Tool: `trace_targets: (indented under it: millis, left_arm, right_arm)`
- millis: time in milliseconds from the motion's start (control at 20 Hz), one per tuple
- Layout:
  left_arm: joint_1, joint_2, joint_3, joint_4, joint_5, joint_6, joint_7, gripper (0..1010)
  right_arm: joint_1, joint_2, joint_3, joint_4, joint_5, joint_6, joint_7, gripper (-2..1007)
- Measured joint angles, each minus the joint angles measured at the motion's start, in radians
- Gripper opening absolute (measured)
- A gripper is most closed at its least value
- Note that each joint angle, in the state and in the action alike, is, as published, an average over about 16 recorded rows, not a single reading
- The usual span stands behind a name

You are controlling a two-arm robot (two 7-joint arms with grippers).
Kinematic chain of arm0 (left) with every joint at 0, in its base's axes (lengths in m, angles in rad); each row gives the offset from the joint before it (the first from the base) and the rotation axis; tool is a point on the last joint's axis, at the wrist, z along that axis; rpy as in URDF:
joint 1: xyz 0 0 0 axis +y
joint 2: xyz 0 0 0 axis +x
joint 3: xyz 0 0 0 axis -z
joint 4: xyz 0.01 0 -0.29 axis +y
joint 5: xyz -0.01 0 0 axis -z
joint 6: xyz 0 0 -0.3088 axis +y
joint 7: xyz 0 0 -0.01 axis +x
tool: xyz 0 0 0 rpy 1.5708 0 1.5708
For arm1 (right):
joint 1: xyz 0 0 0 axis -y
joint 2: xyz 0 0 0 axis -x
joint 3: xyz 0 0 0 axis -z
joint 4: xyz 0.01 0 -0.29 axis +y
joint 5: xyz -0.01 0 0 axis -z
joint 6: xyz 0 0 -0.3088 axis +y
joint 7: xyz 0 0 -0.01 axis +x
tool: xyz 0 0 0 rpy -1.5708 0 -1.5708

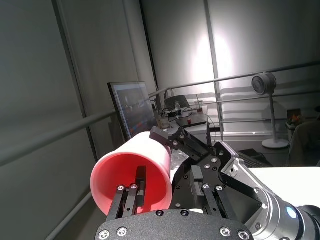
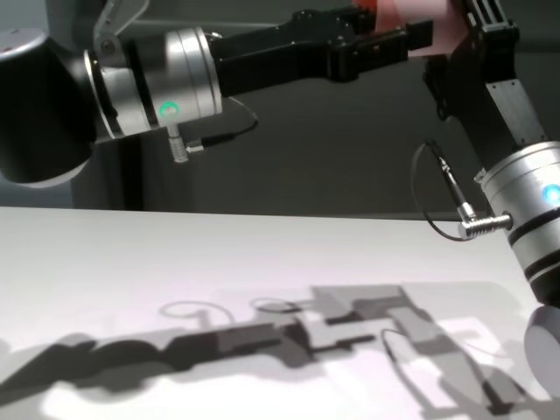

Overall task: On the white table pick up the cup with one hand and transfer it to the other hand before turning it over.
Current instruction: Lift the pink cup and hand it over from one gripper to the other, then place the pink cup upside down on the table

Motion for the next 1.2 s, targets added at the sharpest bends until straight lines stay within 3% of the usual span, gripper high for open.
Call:
trace_targets:
  millis: [550,900,1200]
  left_arm:
    - [0.090,0.077,-0.023,-0.130,-0.002,0.030,0.083,884]
    - [0.183,0.133,-0.063,-0.254,0.025,0.059,0.215,984]
    - [0.275,0.162,-0.117,-0.358,0.060,0.100,0.377,1001]
  right_arm:
    - [0.000,0.000,0.000,0.000,0.000,0.000,0.000,760]
    - [0.000,0.000,0.000,0.000,0.000,0.000,-0.001,760]
    - [0.000,0.000,0.000,0.000,0.000,0.000,-0.001,760]
